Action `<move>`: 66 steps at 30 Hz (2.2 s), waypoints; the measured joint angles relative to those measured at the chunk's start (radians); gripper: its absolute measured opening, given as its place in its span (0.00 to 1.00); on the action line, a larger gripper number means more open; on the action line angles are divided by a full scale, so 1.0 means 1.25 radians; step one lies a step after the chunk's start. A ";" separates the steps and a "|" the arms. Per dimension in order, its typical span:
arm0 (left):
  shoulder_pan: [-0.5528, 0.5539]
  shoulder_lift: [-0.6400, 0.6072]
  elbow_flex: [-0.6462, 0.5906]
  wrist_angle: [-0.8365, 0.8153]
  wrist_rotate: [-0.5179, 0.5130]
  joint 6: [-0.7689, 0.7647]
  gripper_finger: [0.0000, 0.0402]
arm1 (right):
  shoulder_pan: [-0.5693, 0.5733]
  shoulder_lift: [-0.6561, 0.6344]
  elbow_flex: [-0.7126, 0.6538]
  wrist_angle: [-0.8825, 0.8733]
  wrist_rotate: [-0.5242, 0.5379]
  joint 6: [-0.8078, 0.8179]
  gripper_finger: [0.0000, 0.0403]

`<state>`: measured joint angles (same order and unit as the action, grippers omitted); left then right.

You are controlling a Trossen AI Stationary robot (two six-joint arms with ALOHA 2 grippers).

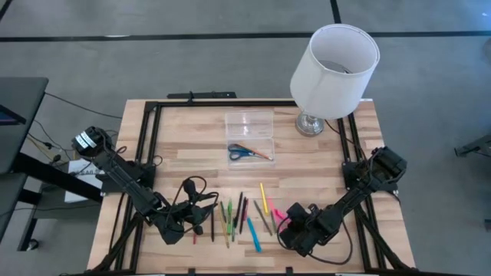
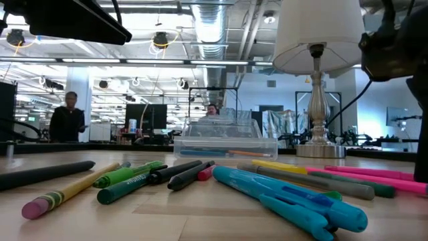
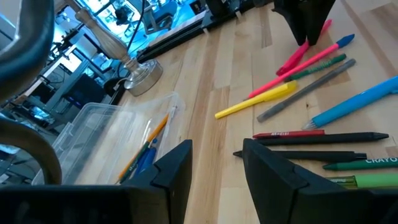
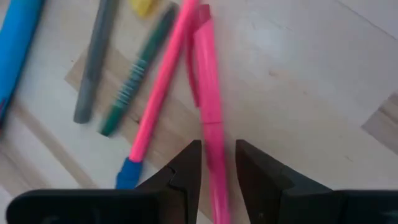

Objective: Pick & place school supplies into a supply box
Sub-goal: Put the pink pen into the supply box

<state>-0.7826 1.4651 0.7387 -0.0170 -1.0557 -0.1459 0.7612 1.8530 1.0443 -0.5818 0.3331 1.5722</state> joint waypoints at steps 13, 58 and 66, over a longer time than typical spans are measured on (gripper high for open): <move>0.000 0.000 0.000 0.000 0.000 0.000 0.34 | -0.056 -0.003 0.002 -0.010 -0.077 -0.232 0.22; 0.000 0.000 0.000 -0.043 0.005 -0.027 0.34 | -0.136 -0.005 -0.003 -0.061 0.001 -0.352 0.03; 0.000 0.000 0.000 -0.051 0.005 -0.028 0.34 | -0.185 -0.032 -0.003 -0.106 0.063 -0.372 0.02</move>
<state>-0.7826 1.4654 0.7387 -0.0810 -1.0492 -0.1813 0.5303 1.8133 1.0400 -0.7142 0.4117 1.1075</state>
